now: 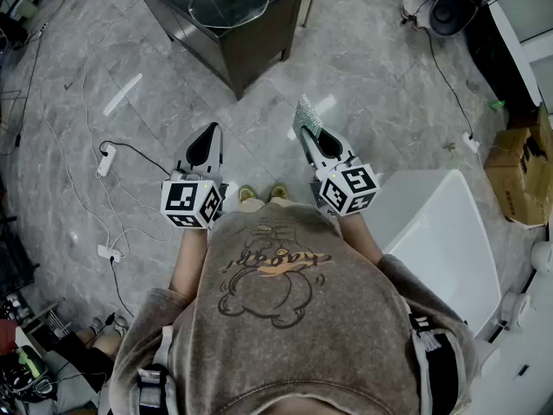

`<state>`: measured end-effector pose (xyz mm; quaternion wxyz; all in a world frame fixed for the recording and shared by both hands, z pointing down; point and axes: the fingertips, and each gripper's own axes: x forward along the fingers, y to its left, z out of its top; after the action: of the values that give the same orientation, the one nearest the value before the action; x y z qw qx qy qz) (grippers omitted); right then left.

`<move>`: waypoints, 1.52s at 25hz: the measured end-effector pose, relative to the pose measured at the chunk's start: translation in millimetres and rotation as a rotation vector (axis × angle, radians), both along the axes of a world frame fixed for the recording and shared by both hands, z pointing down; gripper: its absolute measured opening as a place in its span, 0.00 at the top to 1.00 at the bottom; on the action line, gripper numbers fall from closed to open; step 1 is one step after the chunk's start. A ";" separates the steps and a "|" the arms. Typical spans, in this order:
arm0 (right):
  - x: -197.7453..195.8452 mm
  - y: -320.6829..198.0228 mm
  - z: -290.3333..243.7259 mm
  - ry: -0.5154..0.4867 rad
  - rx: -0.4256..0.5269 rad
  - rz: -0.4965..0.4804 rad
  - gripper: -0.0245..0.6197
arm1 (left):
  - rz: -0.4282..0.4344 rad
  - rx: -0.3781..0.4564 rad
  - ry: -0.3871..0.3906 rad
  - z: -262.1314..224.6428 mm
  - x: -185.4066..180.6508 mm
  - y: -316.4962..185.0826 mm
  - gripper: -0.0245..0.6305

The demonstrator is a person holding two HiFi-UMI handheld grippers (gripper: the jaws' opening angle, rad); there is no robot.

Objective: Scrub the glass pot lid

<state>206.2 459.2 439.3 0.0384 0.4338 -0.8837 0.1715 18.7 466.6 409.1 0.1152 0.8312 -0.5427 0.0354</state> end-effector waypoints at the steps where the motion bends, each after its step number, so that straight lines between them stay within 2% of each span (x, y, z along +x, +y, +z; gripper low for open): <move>1: -0.6 -3.0 0.9 0.001 0.001 -0.002 0.82 | -0.006 0.000 0.002 0.8 -0.8 -3.4 0.95; 9: -11.2 -7.5 2.8 -0.057 -0.010 -0.007 0.82 | 0.000 -0.009 0.001 0.7 -7.1 -13.0 0.95; 14: -27.4 -6.7 7.4 -0.047 -0.017 0.005 0.82 | 0.004 -0.004 -0.007 4.8 -21.8 -16.5 0.95; 20: -42.9 -7.6 13.6 -0.035 -0.007 0.042 0.82 | 0.067 0.011 -0.045 15.6 -31.7 -23.0 0.95; 24: -56.5 -14.8 17.1 -0.020 -0.001 0.052 0.82 | 0.085 0.019 -0.043 17.0 -44.6 -31.4 0.95; 32: -72.9 -76.4 21.5 -0.004 0.015 0.058 0.82 | 0.070 0.020 -0.010 24.5 -67.3 -87.7 0.95; 38: -81.2 -147.9 23.6 -0.015 0.024 0.042 0.82 | 0.072 0.019 -0.003 27.0 -68.4 -152.6 0.95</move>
<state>125.0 311.3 462.9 0.0230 0.4515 -0.8766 0.1648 -49.7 314.1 436.2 0.1052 0.8513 -0.5128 0.0359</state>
